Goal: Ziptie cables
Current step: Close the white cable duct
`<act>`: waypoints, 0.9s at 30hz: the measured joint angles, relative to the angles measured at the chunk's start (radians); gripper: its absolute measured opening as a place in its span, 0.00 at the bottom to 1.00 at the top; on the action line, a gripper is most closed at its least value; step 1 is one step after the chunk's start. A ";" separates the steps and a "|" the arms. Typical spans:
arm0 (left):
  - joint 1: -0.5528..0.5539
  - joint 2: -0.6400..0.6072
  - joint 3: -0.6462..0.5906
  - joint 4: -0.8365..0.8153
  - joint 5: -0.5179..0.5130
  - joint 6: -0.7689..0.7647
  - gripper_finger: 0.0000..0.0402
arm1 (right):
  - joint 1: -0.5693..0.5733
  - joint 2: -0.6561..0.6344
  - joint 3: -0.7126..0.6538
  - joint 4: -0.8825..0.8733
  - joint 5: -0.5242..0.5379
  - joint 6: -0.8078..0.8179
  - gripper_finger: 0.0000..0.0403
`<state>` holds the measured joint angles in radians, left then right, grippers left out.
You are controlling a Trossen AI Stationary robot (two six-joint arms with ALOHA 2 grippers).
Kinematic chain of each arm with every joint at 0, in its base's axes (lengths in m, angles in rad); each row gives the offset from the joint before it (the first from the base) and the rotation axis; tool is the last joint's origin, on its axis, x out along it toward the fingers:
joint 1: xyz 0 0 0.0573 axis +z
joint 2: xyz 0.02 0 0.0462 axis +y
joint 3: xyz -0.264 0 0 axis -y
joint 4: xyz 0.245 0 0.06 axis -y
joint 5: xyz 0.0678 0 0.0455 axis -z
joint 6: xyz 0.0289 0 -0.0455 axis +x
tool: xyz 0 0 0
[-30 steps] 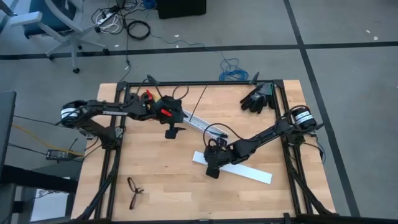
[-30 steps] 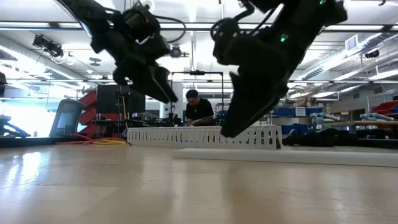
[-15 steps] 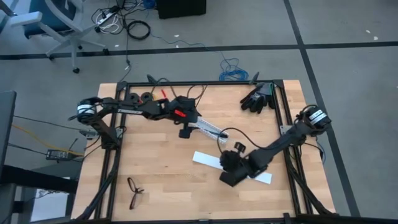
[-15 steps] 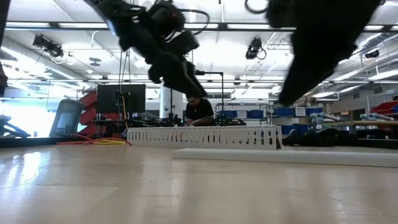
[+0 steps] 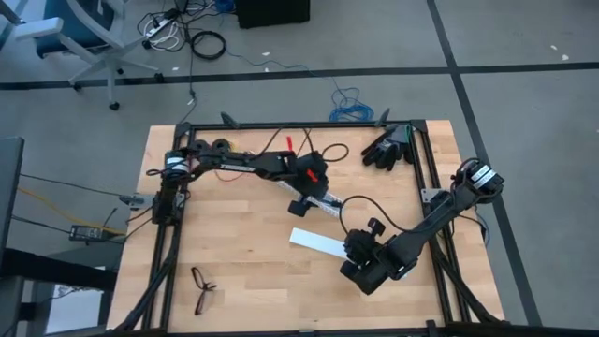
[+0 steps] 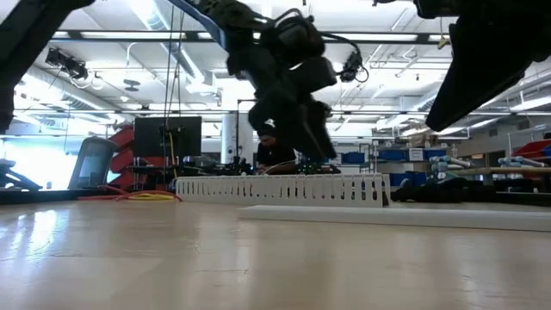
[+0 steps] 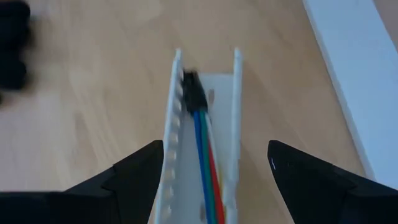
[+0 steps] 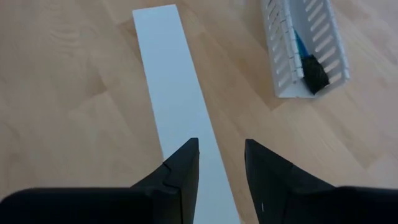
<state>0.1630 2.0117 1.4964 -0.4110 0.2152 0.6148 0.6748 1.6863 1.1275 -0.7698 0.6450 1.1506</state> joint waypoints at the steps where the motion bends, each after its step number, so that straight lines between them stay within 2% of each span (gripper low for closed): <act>1: -0.002 0.017 0.026 -0.005 0.007 0.006 0.75 | 0.003 0.000 0.000 -0.004 0.007 0.001 0.28; 5: -0.005 0.059 0.101 -0.009 0.088 0.008 0.75 | 0.014 0.000 0.000 -0.012 0.015 0.019 0.28; 13: -0.004 0.115 0.133 0.004 0.143 0.012 0.75 | 0.029 0.000 0.000 -0.040 0.017 0.068 0.28; 24: 0.003 0.192 0.134 0.145 0.155 0.010 0.75 | 0.033 0.000 0.000 -0.038 0.016 0.108 0.28; 27: 0.010 0.197 0.132 0.133 0.154 0.005 0.75 | 0.033 0.000 0.000 -0.033 0.015 0.109 0.28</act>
<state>0.1727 2.2087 1.6279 -0.2777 0.3693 0.6196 0.7078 1.6859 1.1278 -0.8033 0.6601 1.2598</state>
